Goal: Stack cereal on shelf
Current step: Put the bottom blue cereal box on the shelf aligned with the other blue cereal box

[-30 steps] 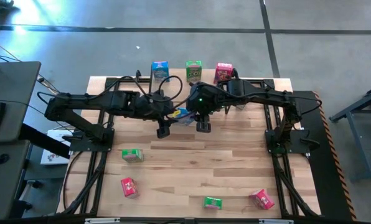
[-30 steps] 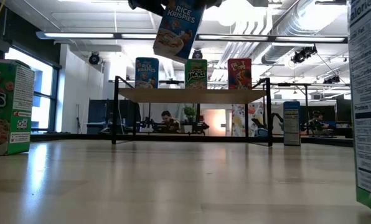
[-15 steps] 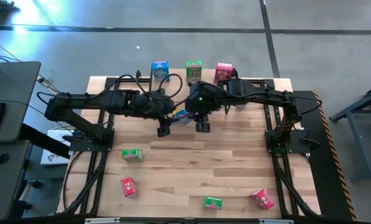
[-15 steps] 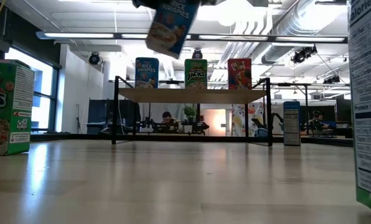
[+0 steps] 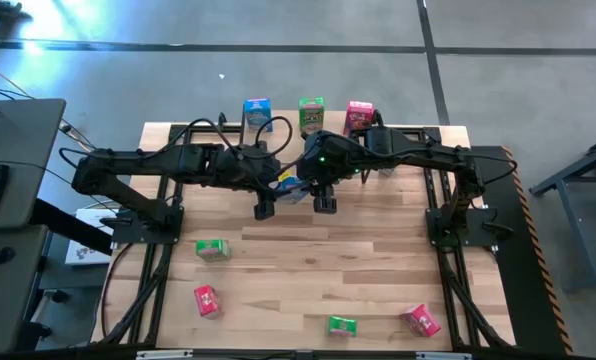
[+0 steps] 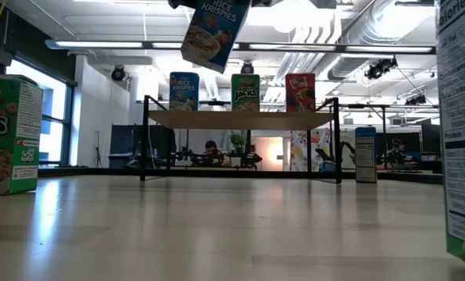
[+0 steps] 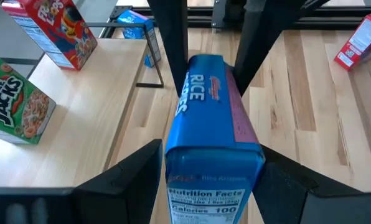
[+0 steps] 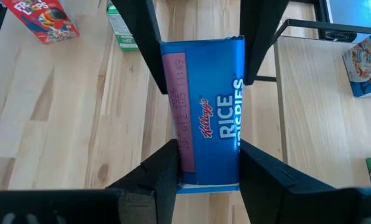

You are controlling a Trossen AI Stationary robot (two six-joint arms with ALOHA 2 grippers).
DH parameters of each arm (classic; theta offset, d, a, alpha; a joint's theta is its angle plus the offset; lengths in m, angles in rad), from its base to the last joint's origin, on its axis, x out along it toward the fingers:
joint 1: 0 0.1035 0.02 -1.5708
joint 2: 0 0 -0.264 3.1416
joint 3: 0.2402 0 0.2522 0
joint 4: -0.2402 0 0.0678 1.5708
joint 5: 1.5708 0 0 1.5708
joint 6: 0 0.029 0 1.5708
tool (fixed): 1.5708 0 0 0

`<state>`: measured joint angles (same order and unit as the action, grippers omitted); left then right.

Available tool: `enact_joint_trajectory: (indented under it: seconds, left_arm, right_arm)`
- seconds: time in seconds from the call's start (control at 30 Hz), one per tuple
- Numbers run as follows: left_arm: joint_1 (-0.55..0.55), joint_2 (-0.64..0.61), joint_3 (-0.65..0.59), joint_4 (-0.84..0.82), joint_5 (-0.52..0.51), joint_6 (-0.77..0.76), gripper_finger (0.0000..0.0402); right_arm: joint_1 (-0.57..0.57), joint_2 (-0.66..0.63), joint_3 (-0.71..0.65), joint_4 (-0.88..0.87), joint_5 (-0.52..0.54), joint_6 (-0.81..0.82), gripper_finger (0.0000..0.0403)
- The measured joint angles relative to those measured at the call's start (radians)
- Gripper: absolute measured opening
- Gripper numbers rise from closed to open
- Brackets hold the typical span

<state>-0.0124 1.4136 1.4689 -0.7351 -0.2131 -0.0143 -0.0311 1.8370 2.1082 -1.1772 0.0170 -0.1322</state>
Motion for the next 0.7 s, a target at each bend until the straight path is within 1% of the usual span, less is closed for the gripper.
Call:
enact_joint_trajectory:
  seconds: [0.3, 0.57, 0.7]
  left_arm:
    - [0.0, 0.0, 0.0, -0.009, 0.001, 0.0, 0.021]
    - [0.0, 0.0, 0.0, -0.008, 0.002, 0.026, 0.0157]
    - [0.0, 0.0, 0.0, -0.008, 0.002, 0.022, 0.0153]
  right_arm:
    - [0.0, 0.0, 0.0, 0.0, 0.0, 0.0, 0.0138]
    - [0.0, 0.0, 0.0, 0.0, 0.004, 0.001, 0.0138]
    - [0.0, 0.0, 0.0, 0.0, 0.004, -0.003, 0.0138]
